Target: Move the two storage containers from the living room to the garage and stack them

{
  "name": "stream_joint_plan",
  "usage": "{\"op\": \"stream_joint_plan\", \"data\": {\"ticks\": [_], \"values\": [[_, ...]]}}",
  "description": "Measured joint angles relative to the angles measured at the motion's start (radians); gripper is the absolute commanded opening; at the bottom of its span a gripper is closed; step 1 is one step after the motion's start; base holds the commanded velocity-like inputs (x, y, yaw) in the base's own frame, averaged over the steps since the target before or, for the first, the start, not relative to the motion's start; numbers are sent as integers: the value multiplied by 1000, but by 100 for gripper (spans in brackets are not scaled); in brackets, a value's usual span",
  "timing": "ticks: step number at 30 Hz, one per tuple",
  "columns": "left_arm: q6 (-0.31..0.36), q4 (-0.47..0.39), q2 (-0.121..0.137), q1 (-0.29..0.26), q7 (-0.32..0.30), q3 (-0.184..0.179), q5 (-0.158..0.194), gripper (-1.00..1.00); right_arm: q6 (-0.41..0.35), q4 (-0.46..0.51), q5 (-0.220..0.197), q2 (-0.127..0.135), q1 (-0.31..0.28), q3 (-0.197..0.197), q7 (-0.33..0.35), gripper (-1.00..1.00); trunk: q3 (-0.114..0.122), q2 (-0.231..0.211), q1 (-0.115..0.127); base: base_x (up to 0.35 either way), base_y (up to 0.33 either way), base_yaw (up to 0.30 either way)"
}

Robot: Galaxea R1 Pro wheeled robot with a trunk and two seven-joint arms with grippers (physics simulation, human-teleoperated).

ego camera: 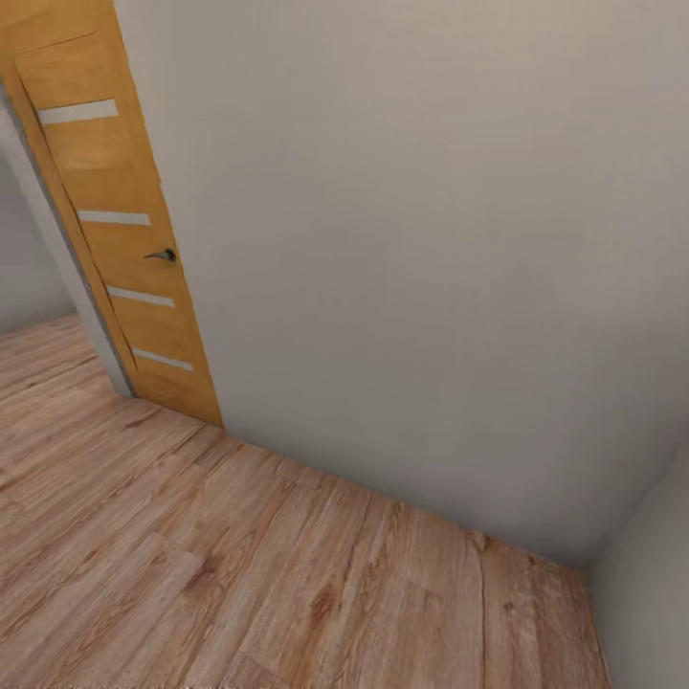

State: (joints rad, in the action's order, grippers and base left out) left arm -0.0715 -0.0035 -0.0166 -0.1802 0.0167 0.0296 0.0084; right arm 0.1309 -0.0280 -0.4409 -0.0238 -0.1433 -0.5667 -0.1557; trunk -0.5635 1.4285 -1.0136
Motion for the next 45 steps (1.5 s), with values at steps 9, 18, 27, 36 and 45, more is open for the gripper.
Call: {"op": "stream_joint_plan", "data": {"ticks": [9,18,27,36,45], "values": [[0,1,-1,0,0,0,0,100,0,0,0,0,0,0,0,100,0,0,1,153,0,121],[0,0,-1,0,0,0,0,100,0,0,-1,-1,0,0,0,100,0,0,1,318,0,2],[0,0,-1,0,0,0,0,100,0,0,-1,-2,0,0,0,100,0,0,1,321,0,60],[-1,0,-1,0,0,0,0,100,0,0,0,0,0,0,0,100,0,0,0,127,0,259],[-2,0,0,0,0,0,0,100,0,0,1,0,0,0,0,100,0,0,0,1,0,268]]}}
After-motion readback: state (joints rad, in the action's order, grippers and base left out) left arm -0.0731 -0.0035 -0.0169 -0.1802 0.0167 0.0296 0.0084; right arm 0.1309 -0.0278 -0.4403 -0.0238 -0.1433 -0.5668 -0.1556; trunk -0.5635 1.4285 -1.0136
